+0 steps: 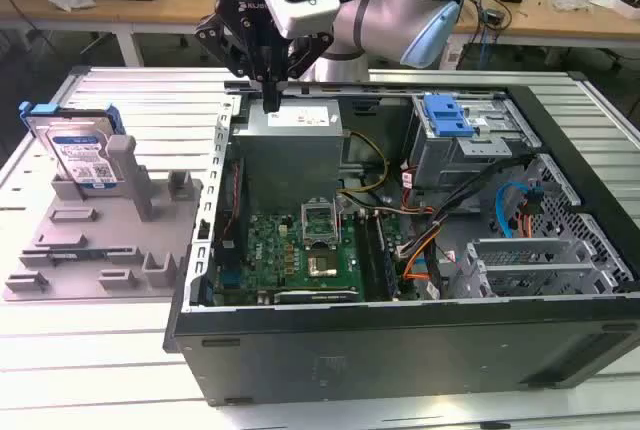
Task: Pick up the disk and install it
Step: 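Reach for the disk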
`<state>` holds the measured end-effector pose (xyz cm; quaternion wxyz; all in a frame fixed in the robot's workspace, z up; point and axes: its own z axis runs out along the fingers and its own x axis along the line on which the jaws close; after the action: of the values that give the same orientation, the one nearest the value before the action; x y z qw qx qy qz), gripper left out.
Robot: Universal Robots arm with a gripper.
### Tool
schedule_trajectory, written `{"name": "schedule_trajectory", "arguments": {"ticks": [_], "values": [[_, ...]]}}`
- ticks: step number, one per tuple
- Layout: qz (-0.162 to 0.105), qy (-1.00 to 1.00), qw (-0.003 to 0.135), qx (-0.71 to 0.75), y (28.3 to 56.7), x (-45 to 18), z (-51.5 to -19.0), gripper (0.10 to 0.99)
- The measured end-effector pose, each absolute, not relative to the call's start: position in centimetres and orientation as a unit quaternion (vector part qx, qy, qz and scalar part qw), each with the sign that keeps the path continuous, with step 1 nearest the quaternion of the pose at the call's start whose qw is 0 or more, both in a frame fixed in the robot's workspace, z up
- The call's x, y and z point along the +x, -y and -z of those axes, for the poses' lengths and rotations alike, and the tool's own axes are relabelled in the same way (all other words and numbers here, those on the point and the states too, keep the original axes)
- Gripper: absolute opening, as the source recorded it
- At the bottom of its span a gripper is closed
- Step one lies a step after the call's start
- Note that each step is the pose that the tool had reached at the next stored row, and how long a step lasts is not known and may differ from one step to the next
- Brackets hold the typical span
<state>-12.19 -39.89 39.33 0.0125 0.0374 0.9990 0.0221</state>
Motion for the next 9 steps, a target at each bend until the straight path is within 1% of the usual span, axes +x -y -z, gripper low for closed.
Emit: {"name": "schedule_trajectory", "arguments": {"ticks": [9], "values": [[-0.022,-0.999,0.012,0.037,39.89,-12.19,-39.33,0.106]]}}
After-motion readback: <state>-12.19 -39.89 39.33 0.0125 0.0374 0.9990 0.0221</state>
